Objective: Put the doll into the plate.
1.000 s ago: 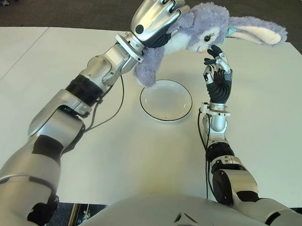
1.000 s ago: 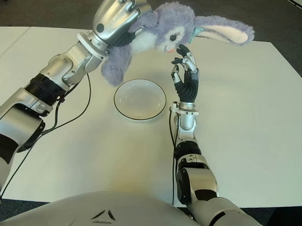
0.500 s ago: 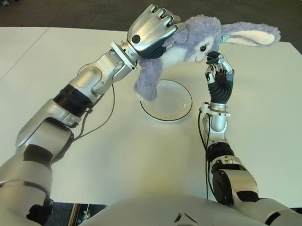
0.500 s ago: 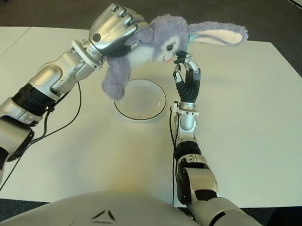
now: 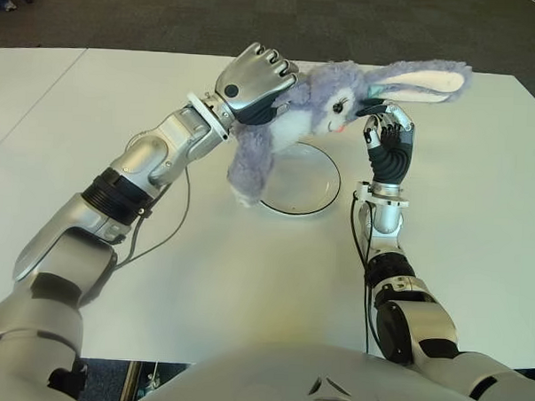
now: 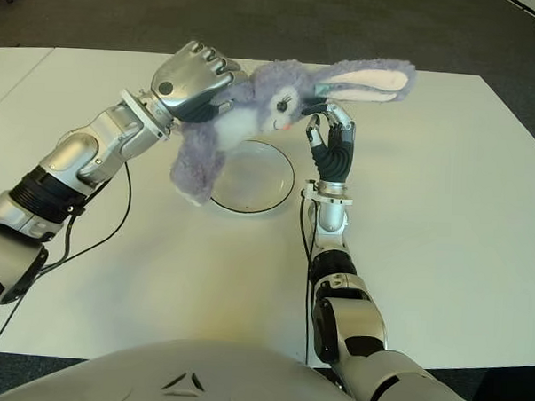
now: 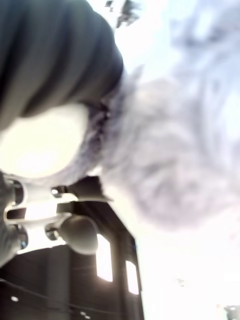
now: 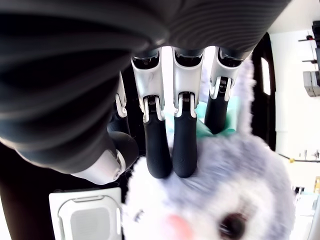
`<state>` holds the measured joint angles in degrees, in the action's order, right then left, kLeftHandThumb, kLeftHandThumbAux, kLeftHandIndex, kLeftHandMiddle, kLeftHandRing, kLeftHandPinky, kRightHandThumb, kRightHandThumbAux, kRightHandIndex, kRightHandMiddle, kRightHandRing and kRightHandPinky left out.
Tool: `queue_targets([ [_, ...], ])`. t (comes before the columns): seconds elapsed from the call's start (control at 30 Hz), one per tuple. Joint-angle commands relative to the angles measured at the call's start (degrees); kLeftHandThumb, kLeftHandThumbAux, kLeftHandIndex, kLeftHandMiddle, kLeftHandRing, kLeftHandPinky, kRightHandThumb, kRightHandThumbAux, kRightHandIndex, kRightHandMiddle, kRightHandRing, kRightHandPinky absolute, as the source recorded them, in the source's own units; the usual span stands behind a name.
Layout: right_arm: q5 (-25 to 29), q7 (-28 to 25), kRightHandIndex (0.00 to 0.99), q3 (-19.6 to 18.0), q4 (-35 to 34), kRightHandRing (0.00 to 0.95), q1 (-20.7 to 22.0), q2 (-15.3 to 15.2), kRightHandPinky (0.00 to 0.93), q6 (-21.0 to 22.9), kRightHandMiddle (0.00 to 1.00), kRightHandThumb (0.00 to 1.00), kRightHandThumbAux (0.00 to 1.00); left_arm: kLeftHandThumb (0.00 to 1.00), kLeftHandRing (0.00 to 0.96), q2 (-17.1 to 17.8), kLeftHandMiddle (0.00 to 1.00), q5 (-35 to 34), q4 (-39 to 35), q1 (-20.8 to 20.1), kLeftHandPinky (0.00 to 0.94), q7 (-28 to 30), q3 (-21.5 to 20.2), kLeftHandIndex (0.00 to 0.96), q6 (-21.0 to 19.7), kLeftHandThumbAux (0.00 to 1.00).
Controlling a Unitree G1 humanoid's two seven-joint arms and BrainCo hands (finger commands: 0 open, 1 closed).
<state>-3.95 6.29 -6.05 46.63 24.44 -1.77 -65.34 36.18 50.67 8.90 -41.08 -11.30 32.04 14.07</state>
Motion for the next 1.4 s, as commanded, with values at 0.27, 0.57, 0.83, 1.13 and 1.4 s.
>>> queue_targets([
  [0.27, -2.2, 1.2, 0.419, 2.4, 21.8, 0.181, -33.9, 7.4, 0.268, 7.4, 0.159, 0.711, 0.719, 0.733, 0.824, -1.5, 0.821, -4.2, 0.5, 10.9, 0.841, 9.3, -1.8, 0.44, -3.9, 0.699],
  [0.57, -1.3, -0.2, 0.418, 2.1, 21.7, 0.189, -34.2, 7.5, 0.295, 7.0, 0.155, 0.712, 0.722, 0.731, 0.837, -1.9, 0.833, -5.1, 0.5, 11.9, 0.859, 11.3, -1.8, 0.44, -3.4, 0.7],
  [0.83, 8.8, -10.6, 0.399, -3.0, 20.8, 0.243, -33.6, 11.0, 0.322, 9.2, 0.186, 0.69, 0.726, 0.731, 0.84, -2.5, 0.835, -5.5, 1.1, 13.2, 0.859, 11.6, -1.0, 0.44, -3.1, 0.7],
  [1.13, 25.2, -25.8, 0.05, -12.3, 16.0, 0.097, -32.4, 15.0, 0.112, 26.4, 0.085, 0.255, 0.63, 0.731, 0.834, -3.3, 0.831, -6.4, 1.8, 13.8, 0.85, 11.2, -0.4, 0.44, -2.4, 0.7],
  [1.4, 35.9, -29.0, 0.017, -22.9, 14.9, 0.034, -26.0, 12.4, 0.046, 47.2, 0.051, 0.103, 0.629, 0.732, 0.848, -3.4, 0.837, -7.8, 0.3, 14.8, 0.866, 11.8, -0.3, 0.44, -1.3, 0.699],
])
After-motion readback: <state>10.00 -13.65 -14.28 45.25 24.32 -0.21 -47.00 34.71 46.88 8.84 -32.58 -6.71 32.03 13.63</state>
